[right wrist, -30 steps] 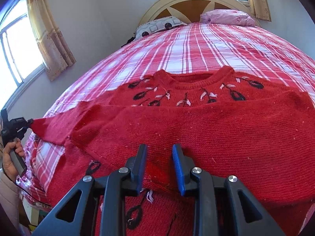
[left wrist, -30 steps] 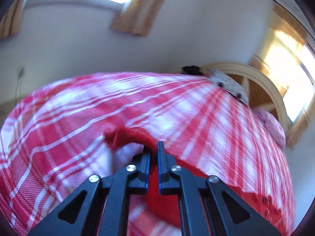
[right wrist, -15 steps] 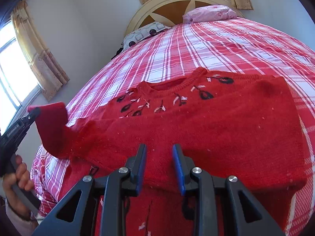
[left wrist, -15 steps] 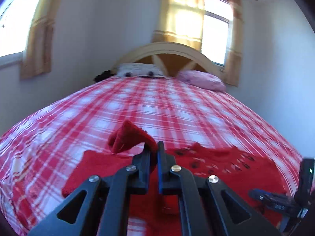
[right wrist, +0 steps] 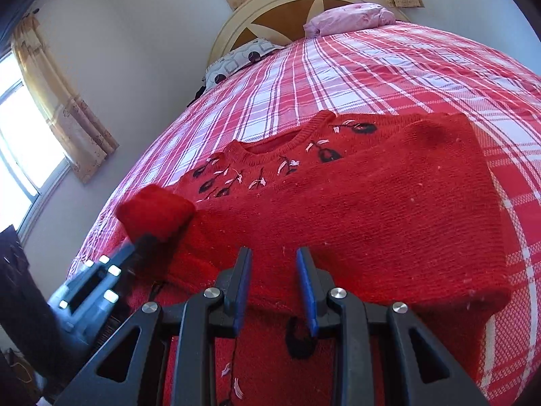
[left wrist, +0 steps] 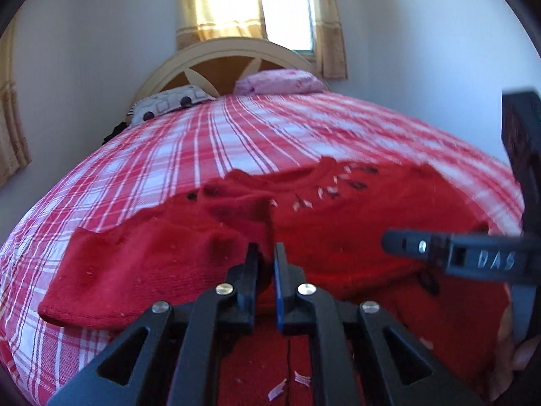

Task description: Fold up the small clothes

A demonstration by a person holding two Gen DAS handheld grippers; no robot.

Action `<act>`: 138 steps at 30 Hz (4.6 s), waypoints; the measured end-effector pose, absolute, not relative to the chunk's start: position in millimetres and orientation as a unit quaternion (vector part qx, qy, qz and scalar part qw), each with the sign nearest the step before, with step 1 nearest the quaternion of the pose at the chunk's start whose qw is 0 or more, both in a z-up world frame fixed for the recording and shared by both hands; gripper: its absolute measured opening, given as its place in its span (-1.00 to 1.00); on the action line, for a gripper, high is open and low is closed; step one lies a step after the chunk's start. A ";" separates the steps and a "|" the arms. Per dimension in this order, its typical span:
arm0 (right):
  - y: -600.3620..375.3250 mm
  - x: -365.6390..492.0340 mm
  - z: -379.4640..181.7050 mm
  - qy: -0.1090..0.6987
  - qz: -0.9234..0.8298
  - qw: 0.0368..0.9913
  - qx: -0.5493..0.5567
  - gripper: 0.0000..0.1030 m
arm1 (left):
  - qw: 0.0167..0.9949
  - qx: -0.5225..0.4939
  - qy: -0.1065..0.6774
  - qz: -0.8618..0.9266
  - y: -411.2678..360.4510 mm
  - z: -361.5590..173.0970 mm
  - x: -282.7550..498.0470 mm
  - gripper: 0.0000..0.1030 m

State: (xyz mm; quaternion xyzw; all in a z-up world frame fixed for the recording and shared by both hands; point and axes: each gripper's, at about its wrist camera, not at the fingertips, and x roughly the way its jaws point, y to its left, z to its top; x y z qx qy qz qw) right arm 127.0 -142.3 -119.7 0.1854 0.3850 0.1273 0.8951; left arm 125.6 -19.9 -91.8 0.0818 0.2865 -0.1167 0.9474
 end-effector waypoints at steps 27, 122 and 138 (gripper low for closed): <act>-49.8 164.8 -125.1 0.408 0.208 0.878 0.141 0.15 | 0.939 -0.054 0.339 0.020 148.5 -100.7 87.8 0.74; -208.6 124.8 -118.5 0.339 0.010 0.933 0.121 -0.86 | 0.902 -0.111 0.393 0.140 134.7 -126.6 150.1 0.93; -227.2 128.1 -119.4 0.340 -0.006 0.931 0.134 -0.85 | 0.906 -0.091 0.390 0.139 138.3 -128.7 140.2 1.00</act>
